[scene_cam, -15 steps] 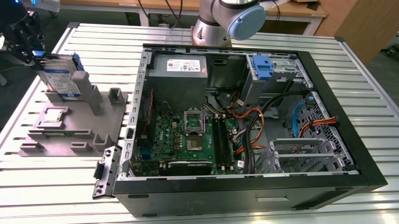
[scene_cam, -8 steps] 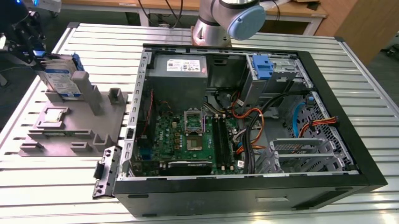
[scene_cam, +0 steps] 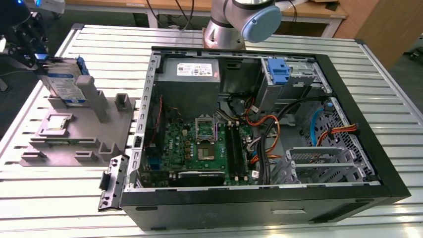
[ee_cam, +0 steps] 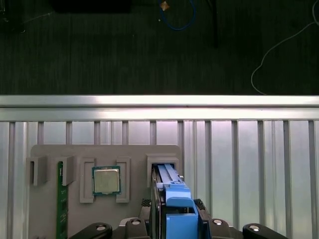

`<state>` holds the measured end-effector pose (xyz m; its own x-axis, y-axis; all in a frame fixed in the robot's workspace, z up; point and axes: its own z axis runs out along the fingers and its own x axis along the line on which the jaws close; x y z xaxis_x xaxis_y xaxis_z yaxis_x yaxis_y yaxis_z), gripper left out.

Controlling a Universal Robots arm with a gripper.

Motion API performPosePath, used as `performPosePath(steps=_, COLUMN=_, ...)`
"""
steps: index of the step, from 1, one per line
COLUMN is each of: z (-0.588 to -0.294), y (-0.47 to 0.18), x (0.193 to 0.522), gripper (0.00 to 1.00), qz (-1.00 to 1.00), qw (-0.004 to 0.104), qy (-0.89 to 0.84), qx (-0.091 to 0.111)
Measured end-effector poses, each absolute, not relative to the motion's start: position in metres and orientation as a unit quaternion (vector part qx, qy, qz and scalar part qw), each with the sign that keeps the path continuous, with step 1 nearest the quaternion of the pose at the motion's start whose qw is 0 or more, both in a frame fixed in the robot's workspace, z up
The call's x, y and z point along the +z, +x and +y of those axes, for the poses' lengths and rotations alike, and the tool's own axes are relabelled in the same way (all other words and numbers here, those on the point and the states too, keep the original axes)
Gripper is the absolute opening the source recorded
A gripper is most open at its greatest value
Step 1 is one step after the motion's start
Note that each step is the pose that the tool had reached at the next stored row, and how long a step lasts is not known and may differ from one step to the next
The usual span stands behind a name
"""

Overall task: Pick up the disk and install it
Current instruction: 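Pick up the disk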

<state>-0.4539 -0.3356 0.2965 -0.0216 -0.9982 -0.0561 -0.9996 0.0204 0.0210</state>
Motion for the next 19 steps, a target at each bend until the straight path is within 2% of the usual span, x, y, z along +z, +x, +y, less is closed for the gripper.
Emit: performPosePath(steps=19, z=-0.3355, y=-0.4526, x=0.2907, gripper=0.45, qz=0.722, qw=0.013, qy=-0.692, qx=0.027)
